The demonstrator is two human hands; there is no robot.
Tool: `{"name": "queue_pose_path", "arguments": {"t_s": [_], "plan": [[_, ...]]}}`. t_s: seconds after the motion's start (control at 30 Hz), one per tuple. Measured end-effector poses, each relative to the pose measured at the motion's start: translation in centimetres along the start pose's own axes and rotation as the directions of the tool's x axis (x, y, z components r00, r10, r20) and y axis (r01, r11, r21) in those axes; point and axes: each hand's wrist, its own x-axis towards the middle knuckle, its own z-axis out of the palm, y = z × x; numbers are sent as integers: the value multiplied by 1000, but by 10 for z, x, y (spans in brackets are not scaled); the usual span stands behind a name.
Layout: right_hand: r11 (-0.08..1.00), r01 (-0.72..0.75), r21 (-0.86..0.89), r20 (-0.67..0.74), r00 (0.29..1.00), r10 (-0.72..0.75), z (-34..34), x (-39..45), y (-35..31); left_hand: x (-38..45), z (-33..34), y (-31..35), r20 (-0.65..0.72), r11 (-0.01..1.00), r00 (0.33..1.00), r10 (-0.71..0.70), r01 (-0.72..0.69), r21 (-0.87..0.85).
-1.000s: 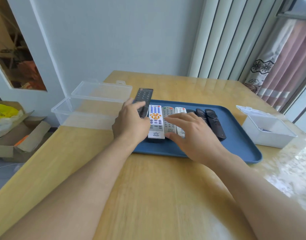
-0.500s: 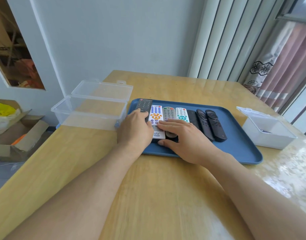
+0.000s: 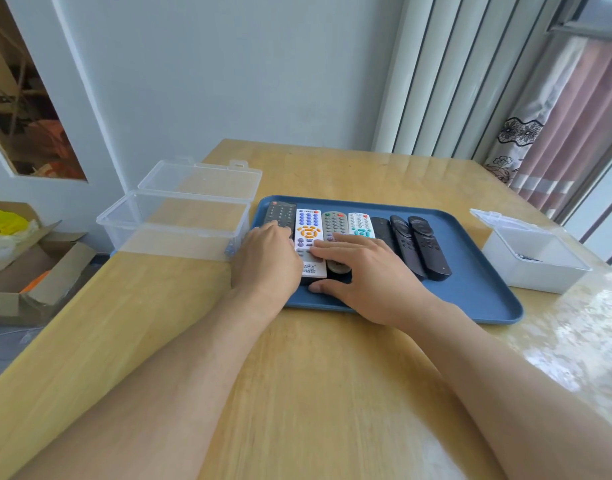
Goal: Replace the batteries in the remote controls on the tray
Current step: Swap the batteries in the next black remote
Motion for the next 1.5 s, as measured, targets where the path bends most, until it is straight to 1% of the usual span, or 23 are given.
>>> {"name": "queue_pose_path", "arguments": {"t_s": [0.2, 0.3, 0.43, 0.53, 0.6, 0.67, 0.7, 0.77, 0.87, 0.97, 1.07, 1.13, 1.2, 1.27, 1.33, 1.43, 1.5], "plan": [[990, 88, -108, -37, 995, -93, 0, -2, -4, -1, 0, 2, -31, 998, 998, 63, -63, 5], [988, 125, -90, -111, 985, -134, 3, -2, -4, -2, -3, 5, -31, 998, 998, 54, -55, -30], [987, 147, -65, -205, 966, -157, 0, -4, -9, 1, -4, 6, -24, 993, 1000, 6, -9, -122], [989, 149, 20, -220, 965, -141, -3, -3, -10, 6, -1, 4, -30, 989, 999, -15, 10, -146], [979, 139, 149, -216, 971, -105, -4, -3, -9, 7, 1, 4, -47, 992, 999, -7, 1, -127], [942, 131, 310, -218, 974, -63, -5, -4, -10, 5, -2, 7, -62, 995, 998, 4, -10, -95], [926, 126, 356, -220, 974, -48, -5, -5, -11, 4, -4, 10, -64, 996, 998, 11, -16, -84], [912, 113, 394, -215, 976, -28, -4, -6, -13, 1, -7, 12, -55, 995, 998, 11, -17, -100], [908, 107, 404, -220, 975, -18, -3, -7, -16, -1, -8, 12, -68, 992, 998, 10, -19, -128], [901, 106, 421, -265, 964, 11, -4, -7, -18, -1, -7, 13, -91, 991, 995, 32, -44, -124], [889, 107, 446, -324, 945, 49, -6, -7, -17, -4, -8, 16, -93, 969, 995, 45, -66, -239], [884, 122, 451, -354, 934, 51, -5, -8, -18, -9, -9, 19, -92, 939, 993, 74, -101, -328], [895, 162, 416, -398, 917, 19, -5, -10, -19, -11, -8, 20, -137, 894, 985, 104, -153, -420], [913, 202, 354, -443, 896, -27, -6, -10, -18, -12, -9, 22, -191, 840, 977, 98, -185, -510], [934, 248, 257, -497, 863, -92, -5, -8, -13, -14, -14, 27, -192, 766, 979, 63, -171, -620], [949, 274, 158, -532, 833, -152, -4, -5, -9, -13, -16, 32, -92, 540, 996, 16, -86, -837], [954, 275, 118, -545, 821, -169, -3, -7, -9, -11, -14, 32, -35, 410, 999, -9, -28, -912]]}}
